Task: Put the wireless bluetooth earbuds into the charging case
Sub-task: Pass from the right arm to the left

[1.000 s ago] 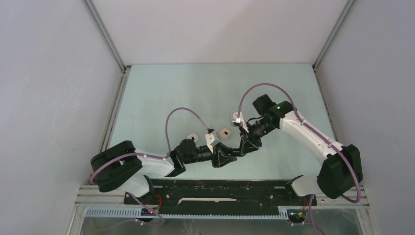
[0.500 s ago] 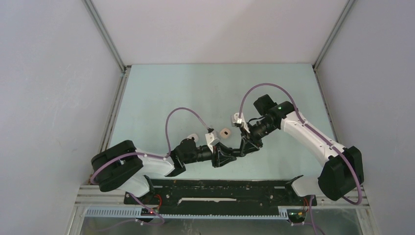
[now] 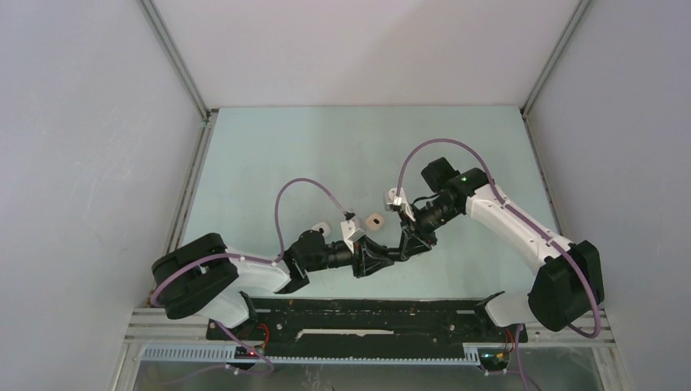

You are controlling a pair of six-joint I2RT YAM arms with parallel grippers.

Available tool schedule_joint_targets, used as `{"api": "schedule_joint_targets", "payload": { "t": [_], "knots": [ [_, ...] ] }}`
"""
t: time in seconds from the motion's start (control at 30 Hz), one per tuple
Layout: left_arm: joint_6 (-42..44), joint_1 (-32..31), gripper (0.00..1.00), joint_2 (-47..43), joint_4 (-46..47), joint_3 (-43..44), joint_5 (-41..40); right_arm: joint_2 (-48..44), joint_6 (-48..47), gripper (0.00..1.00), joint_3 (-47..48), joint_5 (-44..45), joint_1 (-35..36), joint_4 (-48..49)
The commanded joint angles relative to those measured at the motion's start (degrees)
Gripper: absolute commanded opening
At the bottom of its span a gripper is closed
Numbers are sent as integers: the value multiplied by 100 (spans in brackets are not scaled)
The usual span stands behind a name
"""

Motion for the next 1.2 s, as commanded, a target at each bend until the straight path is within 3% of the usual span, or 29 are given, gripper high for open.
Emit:
{"api": "schedule_joint_targets", "payload": {
  "t": [0.0, 0.13, 0.3, 0.83, 1.0, 1.17],
  "knots": [
    [18, 32, 37, 68, 470, -67, 149, 68, 83, 15, 110, -9, 69, 20],
    [14, 34, 32, 101, 471, -41, 177, 62, 93, 15, 116, -3, 78, 36],
    [3, 34, 43, 137, 422, -8, 166, -53, 93, 15, 113, -80, 41, 47],
    [-70, 94, 42, 158, 509, -48, 171, -172, 5, 15, 111, -242, -134, -37],
    [-83, 113, 36, 175, 602, -75, 235, -71, 13, 16, 118, -198, -82, -34],
    [-112, 148, 19, 253, 684, -34, 407, -43, 27, 16, 111, -148, -37, -7]
  ]
}}
